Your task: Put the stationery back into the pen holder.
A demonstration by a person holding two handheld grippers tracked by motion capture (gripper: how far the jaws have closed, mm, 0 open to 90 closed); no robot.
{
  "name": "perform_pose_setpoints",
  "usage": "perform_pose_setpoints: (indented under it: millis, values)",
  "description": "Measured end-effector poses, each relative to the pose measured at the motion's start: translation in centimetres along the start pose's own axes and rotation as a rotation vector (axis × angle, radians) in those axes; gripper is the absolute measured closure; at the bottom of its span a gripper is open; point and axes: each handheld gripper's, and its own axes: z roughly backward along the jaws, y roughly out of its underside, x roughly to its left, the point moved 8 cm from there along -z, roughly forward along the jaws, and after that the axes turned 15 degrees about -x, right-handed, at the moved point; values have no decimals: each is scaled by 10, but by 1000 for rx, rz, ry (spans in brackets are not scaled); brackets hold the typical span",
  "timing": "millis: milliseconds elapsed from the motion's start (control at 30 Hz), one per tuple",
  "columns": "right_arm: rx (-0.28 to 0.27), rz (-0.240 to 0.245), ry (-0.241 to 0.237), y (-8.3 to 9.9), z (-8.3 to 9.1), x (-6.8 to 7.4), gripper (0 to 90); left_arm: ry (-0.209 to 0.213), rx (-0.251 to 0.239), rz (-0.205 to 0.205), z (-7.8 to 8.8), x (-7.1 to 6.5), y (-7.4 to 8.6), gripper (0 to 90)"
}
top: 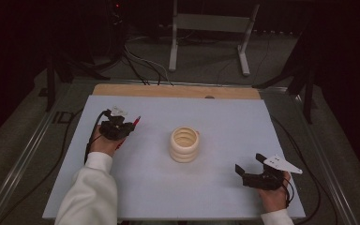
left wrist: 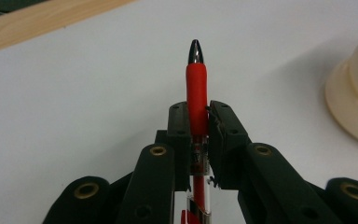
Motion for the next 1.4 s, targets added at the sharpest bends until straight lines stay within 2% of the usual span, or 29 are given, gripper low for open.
perform_pose_setpoints:
  millis: [233, 367, 800, 1267, 1400]
  values:
    - [-3, -1, 1, 0, 1, 0, 4, 1, -39, 3, 3, -4, -8, 805]
    - [-3, -1, 3, 0, 1, 0, 5, 14, -85, 17, 7, -9, -16, 805]
    - [3, 2, 3, 2, 0, 0, 5, 63, -156, 46, 8, -23, -29, 805]
    - [5, 2, 1, 3, -1, -1, 5, 136, -248, 4, 8, -60, -63, 805]
    - [7, 2, 3, 3, -1, -1, 5, 155, -256, -10, 5, -72, -71, 805]
